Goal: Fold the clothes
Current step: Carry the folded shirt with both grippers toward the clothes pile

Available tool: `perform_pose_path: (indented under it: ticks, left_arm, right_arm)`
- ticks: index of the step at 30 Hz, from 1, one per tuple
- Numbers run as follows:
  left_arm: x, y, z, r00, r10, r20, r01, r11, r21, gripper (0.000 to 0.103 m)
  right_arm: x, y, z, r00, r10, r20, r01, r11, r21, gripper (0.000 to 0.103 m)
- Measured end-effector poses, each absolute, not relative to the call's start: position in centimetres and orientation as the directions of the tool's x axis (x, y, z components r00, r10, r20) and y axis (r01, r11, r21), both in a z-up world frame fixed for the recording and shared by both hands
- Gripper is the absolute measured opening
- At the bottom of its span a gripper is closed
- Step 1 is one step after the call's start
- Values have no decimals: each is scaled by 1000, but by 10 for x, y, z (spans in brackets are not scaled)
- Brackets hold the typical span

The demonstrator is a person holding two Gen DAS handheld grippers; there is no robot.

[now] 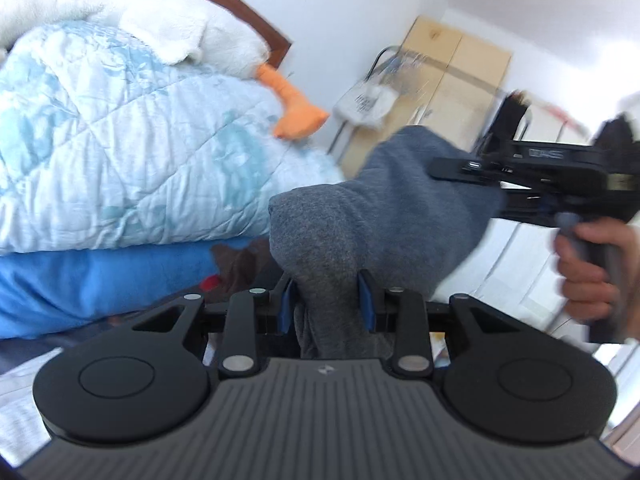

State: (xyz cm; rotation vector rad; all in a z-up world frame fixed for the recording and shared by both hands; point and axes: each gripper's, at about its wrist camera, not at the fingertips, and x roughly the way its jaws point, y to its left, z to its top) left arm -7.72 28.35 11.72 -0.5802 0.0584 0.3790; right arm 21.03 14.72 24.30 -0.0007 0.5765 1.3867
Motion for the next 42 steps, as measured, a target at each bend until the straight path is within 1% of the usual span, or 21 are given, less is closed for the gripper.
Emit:
perform_pose_path:
  ticks: [4, 6, 8, 9, 12, 15, 17, 18, 20, 23, 24, 25, 26, 27, 28, 30, 31, 34, 38, 41, 42]
  left_arm:
    - [-109, 285, 136, 916, 400, -43, -360, 767, -532, 31]
    - [-128, 280, 150, 911, 413, -14, -359, 773, -523, 31]
    - [-146, 273, 163, 913, 407, 28, -335, 788, -517, 32]
    - [-149, 270, 168, 917, 399, 19, -334, 792, -510, 32]
    - [-127, 273, 165, 925, 368, -95, -357, 757, -547, 31]
    - [-74, 279, 138, 904, 360, -229, -427, 757, -494, 31]
    - [-47, 282, 114, 911, 311, -270, -410, 752, -517, 25]
    - [-42, 282, 107, 917, 291, -271, -395, 749, -532, 25]
    - [-47, 278, 111, 930, 298, -216, -368, 758, -538, 25]
    - [-64, 276, 125, 950, 295, -105, -301, 769, -564, 26]
    - [-63, 278, 126, 955, 280, -98, -284, 768, -573, 26]
    - [-61, 280, 127, 960, 264, -95, -269, 767, -582, 26]
    - [-53, 280, 124, 962, 245, -123, -270, 769, -579, 26]
    - [-43, 279, 119, 952, 246, -181, -305, 773, -556, 26]
    - [-33, 278, 114, 937, 250, -243, -344, 776, -528, 27]
    - [-15, 268, 106, 911, 258, -322, -385, 813, -437, 27]
    - [-15, 265, 107, 911, 264, -317, -385, 822, -420, 28]
    - [-17, 257, 111, 916, 281, -284, -378, 843, -383, 28]
    - [-36, 253, 138, 939, 301, -170, -342, 879, -333, 31]
    - [-38, 262, 163, 969, 229, -92, -246, 904, -349, 31]
    - [-31, 270, 170, 979, 179, -96, -202, 911, -361, 31]
  right_arm:
    - [192, 162, 277, -46, 960, -275, -944, 48, 327, 33]
    - [189, 163, 288, -111, 970, -216, -933, -26, 360, 33]
    - [193, 164, 285, -142, 971, -193, -910, -51, 412, 33]
    - [198, 165, 280, -144, 970, -195, -899, -46, 436, 33]
    - [220, 167, 249, -86, 960, -266, -870, 58, 490, 33]
    - [242, 174, 210, 29, 927, -374, -839, 226, 495, 33]
    - [249, 177, 196, 68, 908, -414, -829, 282, 483, 33]
    - [253, 179, 190, 82, 900, -429, -825, 303, 477, 33]
    - [256, 177, 187, 103, 894, -437, -819, 326, 472, 33]
    - [250, 163, 212, 106, 920, -378, -818, 297, 493, 33]
    - [247, 159, 221, 107, 927, -359, -823, 285, 492, 33]
    - [249, 161, 224, 111, 917, -383, -825, 300, 479, 33]
    - [254, 166, 223, 117, 895, -431, -825, 329, 460, 33]
    - [259, 170, 223, 123, 870, -477, -825, 357, 439, 33]
    - [266, 177, 214, 135, 822, -553, -818, 407, 406, 33]
    - [278, 187, 183, 174, 714, -678, -778, 522, 349, 33]
    - [281, 187, 169, 190, 693, -695, -753, 557, 350, 33]
    - [278, 184, 160, 277, 713, -644, -743, 584, 327, 33]
    - [262, 190, 171, 402, 697, -594, -751, 622, 221, 33]
    - [257, 191, 174, 410, 702, -582, -762, 615, 206, 33]
    - [259, 189, 174, 417, 697, -584, -750, 627, 212, 33]
